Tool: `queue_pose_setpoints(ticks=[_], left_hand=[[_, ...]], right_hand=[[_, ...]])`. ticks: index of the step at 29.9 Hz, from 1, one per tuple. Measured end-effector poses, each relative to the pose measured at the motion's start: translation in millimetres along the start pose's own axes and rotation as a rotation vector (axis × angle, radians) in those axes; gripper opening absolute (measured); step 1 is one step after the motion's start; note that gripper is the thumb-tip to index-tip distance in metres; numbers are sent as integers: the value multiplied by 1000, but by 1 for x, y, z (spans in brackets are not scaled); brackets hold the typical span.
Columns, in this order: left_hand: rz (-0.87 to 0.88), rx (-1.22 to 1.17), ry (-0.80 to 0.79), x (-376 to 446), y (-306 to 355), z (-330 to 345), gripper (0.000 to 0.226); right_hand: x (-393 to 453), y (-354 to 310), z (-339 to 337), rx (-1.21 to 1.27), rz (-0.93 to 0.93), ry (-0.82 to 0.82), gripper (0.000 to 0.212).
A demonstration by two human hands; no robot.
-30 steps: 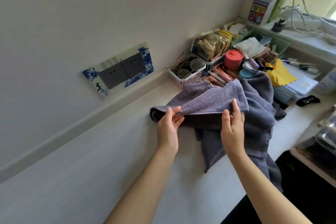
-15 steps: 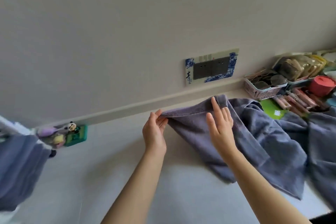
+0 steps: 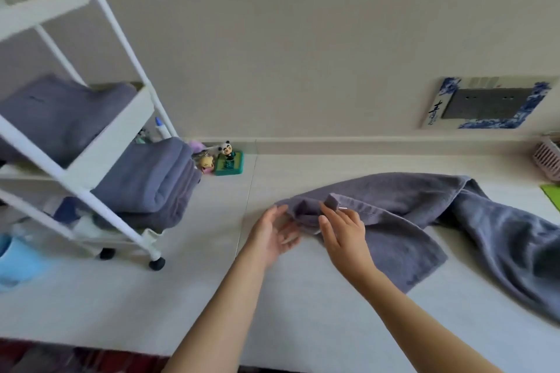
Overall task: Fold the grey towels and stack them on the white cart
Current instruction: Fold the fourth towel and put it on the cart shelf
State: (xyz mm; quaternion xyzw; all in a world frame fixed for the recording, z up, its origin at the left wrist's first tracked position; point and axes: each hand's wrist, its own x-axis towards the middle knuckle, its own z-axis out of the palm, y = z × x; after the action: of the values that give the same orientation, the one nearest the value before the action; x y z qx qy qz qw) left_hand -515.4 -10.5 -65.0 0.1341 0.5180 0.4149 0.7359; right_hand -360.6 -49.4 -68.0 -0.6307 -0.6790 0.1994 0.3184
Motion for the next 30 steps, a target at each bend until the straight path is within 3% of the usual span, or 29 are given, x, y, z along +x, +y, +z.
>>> queue_pose_setpoints(ticks=[4, 9, 11, 15, 18, 22, 25, 27, 30], left_hand=[[-101, -22, -174, 3, -12, -16, 48], [-132, -51, -264, 1, -10, -12, 63], [-93, -62, -213, 1, -7, -13, 61], [60, -62, -44, 9, -2, -24, 36], [118, -82, 84, 11, 3, -42, 22], [104, -86, 159, 12, 7, -77, 13], [71, -103, 164, 14, 5, -95, 1], [68, -74, 158, 17, -1, -100, 12], [70, -30, 181, 16, -11, -106, 19]], right_hand=[[-7, -17, 16, 224, 59, -18, 40], [-17, -21, 16, 337, 151, -42, 42], [-20, -19, 17, 306, 156, 7, 42], [-20, -11, 17, 138, 110, 193, 36], [-16, -1, 25, 34, 149, 200, 47], [-11, 18, 38, -58, 295, 41, 49], [-8, 32, 52, -164, 343, -268, 46], [-12, 42, 64, -247, 342, -438, 45], [-22, 55, 74, -359, 272, -424, 42]])
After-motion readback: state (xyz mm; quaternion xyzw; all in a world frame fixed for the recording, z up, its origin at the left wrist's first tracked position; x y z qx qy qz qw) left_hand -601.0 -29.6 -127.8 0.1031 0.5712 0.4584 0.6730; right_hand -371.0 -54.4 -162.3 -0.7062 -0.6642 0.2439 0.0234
